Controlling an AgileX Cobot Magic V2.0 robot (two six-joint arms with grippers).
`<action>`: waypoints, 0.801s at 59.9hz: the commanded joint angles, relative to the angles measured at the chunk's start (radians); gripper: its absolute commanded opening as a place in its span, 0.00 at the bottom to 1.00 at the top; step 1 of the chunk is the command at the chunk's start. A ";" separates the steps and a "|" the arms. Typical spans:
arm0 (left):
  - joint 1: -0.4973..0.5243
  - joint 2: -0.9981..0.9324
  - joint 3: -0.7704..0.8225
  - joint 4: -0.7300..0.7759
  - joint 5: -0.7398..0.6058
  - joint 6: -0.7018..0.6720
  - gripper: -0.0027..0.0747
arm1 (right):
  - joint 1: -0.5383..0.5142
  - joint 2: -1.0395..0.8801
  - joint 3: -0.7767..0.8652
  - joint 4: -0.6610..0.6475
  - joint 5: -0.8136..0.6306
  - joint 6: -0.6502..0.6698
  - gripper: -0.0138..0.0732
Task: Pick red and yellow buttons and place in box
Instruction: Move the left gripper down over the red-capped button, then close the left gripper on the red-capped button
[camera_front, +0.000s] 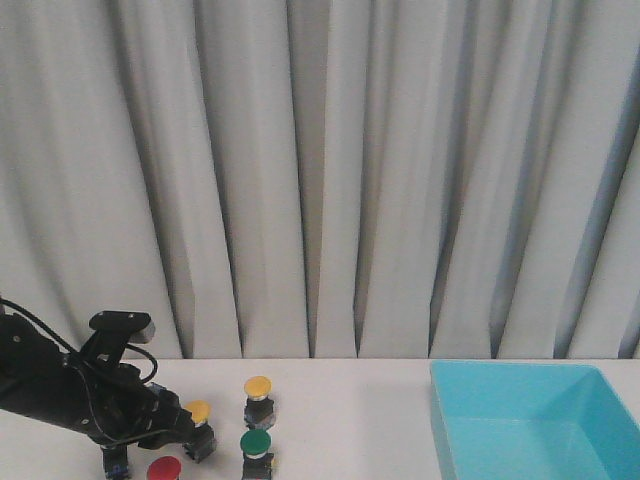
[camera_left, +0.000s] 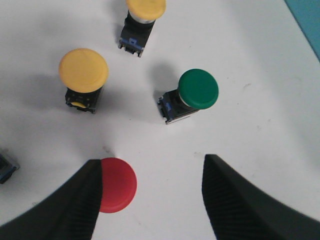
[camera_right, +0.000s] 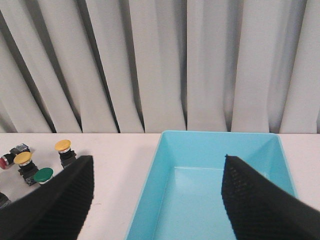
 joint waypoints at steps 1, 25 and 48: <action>-0.005 -0.020 -0.031 -0.006 -0.035 -0.019 0.59 | -0.007 0.011 -0.032 0.008 -0.061 -0.007 0.74; -0.005 0.032 -0.031 -0.002 -0.043 -0.019 0.59 | -0.007 0.011 -0.032 0.008 -0.061 -0.007 0.74; -0.005 0.085 -0.031 0.001 -0.040 -0.019 0.59 | -0.007 0.011 -0.032 0.008 -0.060 -0.002 0.74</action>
